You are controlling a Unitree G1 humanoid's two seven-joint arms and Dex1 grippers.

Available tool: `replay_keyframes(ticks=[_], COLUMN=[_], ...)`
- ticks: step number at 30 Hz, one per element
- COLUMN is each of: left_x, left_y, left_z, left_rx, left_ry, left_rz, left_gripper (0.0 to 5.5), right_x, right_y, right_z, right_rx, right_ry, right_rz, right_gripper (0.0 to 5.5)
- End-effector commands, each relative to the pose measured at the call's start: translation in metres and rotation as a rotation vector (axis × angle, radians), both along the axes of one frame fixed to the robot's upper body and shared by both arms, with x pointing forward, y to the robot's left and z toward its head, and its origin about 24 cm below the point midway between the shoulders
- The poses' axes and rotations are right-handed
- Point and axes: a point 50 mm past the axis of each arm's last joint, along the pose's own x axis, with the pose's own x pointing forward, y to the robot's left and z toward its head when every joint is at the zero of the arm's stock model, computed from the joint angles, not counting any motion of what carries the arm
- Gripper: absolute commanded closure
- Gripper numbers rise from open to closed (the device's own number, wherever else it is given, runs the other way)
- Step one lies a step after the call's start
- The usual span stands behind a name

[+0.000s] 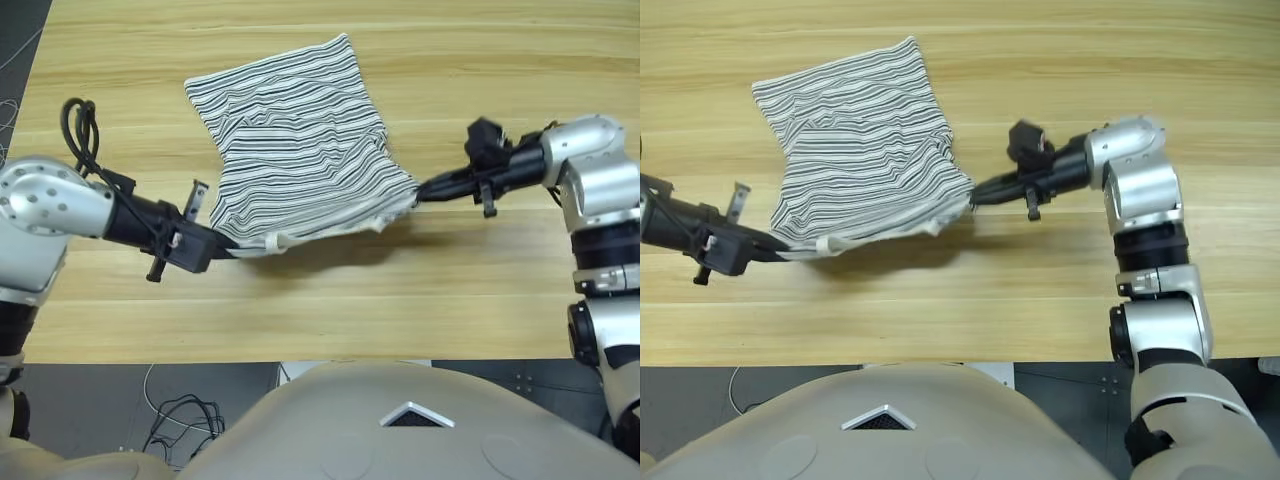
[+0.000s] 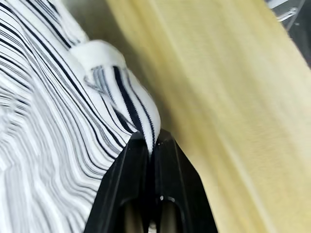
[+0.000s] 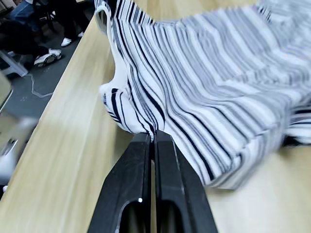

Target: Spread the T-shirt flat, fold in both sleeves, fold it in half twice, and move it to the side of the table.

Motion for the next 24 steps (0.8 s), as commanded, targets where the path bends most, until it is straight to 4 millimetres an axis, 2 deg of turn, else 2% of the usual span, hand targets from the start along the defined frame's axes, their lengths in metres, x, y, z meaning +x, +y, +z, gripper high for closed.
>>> replay_keyframes(ticks=[1, 4, 6, 11, 14, 16, 20, 22, 24], left_x=[-0.012, -0.026, -0.032, -0.033, -0.034, -0.029, -0.016, -0.017, -0.015], left_y=[-0.001, 0.000, -0.001, -0.004, -0.004, -0.005, -0.016, -0.019, -0.027], left_z=[-0.024, -0.048, -0.054, -0.049, -0.046, -0.036, 0.011, 0.025, 0.036], left_rx=[0.046, 0.087, 0.094, 0.084, 0.080, 0.048, -0.171, -0.243, -0.336], left_ry=[0.069, 0.155, 0.200, 0.230, 0.201, 0.155, 0.155, 0.199, 0.220], left_rz=[0.001, -0.004, -0.007, 0.012, -0.006, -0.021, -0.015, -0.033, -0.044], left_gripper=[5.39, 5.39, 5.22, 4.43, 4.05, 4.05, 4.05, 4.05, 4.05], right_x=[-0.010, -0.022, -0.028, -0.038, -0.042, -0.039, -0.022, -0.011, 0.007], right_y=[0.003, 0.002, 0.001, 0.005, 0.008, 0.007, -0.004, -0.013, -0.020], right_z=[-0.014, -0.027, -0.030, -0.019, -0.010, -0.001, 0.024, 0.027, 0.024], right_rx=[-0.109, -0.167, -0.180, -0.151, -0.120, -0.085, 0.010, 0.001, -0.056], right_ry=[-0.038, -0.018, 0.003, 0.029, -0.007, -0.037, -0.005, -0.021, -0.119], right_rz=[0.036, 0.091, 0.122, 0.184, 0.214, 0.220, 0.180, 0.143, 0.063], right_gripper=[5.40, 5.40, 5.40, 5.40, 4.89, 4.67, 4.67, 4.67, 4.67])
